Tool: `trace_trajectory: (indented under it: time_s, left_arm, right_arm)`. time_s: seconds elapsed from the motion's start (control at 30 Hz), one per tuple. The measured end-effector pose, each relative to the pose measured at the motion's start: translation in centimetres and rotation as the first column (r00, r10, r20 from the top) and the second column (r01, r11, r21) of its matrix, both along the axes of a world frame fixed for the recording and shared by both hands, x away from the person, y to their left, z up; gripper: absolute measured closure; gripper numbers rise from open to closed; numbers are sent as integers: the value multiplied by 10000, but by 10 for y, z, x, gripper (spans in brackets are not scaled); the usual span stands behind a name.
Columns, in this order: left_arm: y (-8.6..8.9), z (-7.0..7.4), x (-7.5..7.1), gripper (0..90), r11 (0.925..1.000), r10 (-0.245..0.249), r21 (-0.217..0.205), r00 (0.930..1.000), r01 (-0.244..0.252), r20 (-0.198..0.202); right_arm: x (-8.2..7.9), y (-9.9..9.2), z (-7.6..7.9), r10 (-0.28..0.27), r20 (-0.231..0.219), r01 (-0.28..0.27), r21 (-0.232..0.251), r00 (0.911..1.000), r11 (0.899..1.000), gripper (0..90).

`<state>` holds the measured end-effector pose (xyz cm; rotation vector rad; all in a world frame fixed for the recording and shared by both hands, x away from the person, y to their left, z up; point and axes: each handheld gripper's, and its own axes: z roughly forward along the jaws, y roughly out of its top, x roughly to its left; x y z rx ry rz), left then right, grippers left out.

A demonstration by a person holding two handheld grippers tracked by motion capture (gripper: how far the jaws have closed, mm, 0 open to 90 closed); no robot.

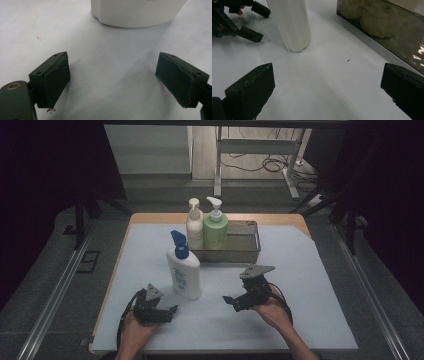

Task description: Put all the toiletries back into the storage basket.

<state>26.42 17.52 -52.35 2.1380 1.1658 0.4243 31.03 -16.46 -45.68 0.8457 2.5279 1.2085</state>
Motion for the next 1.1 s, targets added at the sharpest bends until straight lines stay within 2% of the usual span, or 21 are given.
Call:
trace_trajectory:
  time_s: [0.63,0.77,1.1]
  left_arm:
    - [1,0,-1,121,10000,59,-59,10000,-59,9]
    - [1,0,-1,121,10000,60,-58,10000,-60,9]
    - [1,0,-1,121,10000,64,-61,10000,-64,13]
  right_arm:
    - [8,35,16,371,9,-371,336,9993,9987,5]
    - [9,44,20,408,57,-409,232,9992,9989,41]
    - [14,68,30,695,225,-699,155,9973,9974,48]
